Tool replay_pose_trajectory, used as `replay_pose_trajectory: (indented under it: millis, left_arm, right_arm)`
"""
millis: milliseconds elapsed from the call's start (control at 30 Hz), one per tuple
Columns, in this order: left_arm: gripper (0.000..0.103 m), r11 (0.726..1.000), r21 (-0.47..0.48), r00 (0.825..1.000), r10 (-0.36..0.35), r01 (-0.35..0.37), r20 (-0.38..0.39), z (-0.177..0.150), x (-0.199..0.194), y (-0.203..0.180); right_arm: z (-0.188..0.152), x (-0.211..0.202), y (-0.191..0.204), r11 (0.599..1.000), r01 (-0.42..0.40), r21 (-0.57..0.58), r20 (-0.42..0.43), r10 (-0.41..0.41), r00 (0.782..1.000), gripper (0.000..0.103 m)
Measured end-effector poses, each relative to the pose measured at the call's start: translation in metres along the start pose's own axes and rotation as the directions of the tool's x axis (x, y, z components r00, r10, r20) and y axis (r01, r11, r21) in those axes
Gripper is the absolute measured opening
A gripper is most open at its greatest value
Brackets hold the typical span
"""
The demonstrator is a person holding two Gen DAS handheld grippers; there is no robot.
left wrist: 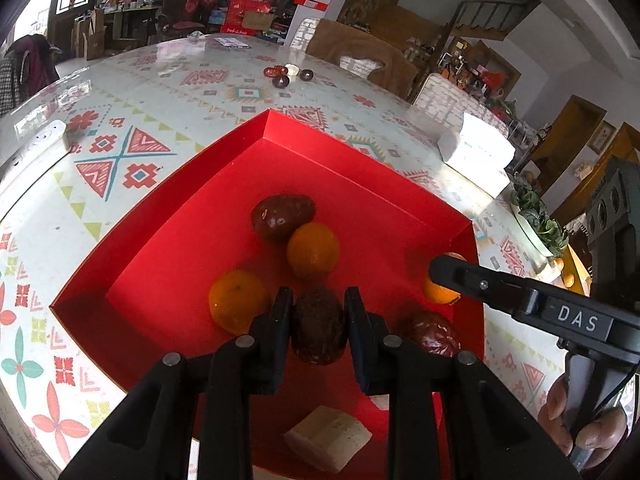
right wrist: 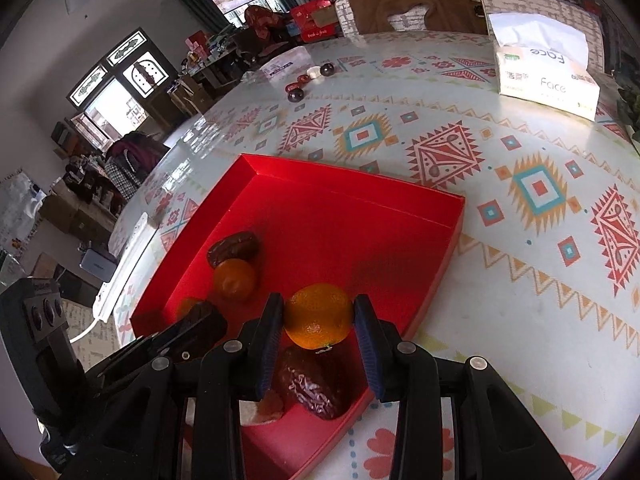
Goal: Organize fruits
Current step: 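Open the left tool to drop the date while the right tool drops the orange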
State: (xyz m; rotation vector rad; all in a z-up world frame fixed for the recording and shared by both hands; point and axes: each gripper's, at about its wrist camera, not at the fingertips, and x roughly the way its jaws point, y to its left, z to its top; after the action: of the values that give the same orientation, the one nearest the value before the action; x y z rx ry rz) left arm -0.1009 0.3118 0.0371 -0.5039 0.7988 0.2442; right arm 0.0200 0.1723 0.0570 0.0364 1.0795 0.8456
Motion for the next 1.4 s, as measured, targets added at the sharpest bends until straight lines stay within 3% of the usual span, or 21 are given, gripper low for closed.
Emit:
replay_pose_trajectory:
  millis: [100,267,533,767,1400]
  left_arm:
    - [0.027,1.0,-0.013,1.0,-0.002,0.002,0.004,0.001,-0.001,0.002]
    - [0.047,0.998,-0.047,0.999,-0.03,0.031,0.024,0.005,-0.011,0.005]
    - [0.06,0.994,-0.099,0.994,-0.038,0.049,0.106,0.014,-0.043,0.012]
    - [0.062,0.992,-0.116,0.992,-0.028,0.042,0.124,0.013,-0.056,0.011]
    - [0.067,0.997,0.048,0.989,-0.067,0.061,0.135,-0.013,-0.087,-0.067]
  right_arm:
    - [0.001,0.002,0.001,1.0,0.002,-0.004,-0.001,-0.002,1.0,0.04]
    - [0.003,0.001,0.004,1.0,0.011,-0.012,0.015,-0.011,1.0,0.041]
    - [0.004,-0.013,0.004,1.0,-0.001,-0.006,0.048,0.002,0.999,0.041]
    - [-0.003,-0.029,-0.001,1.0,0.008,0.002,0.071,-0.008,0.997,0.041]
    - [-0.043,-0.096,-0.051,0.995,0.033,0.095,0.15,-0.047,0.988,0.046]
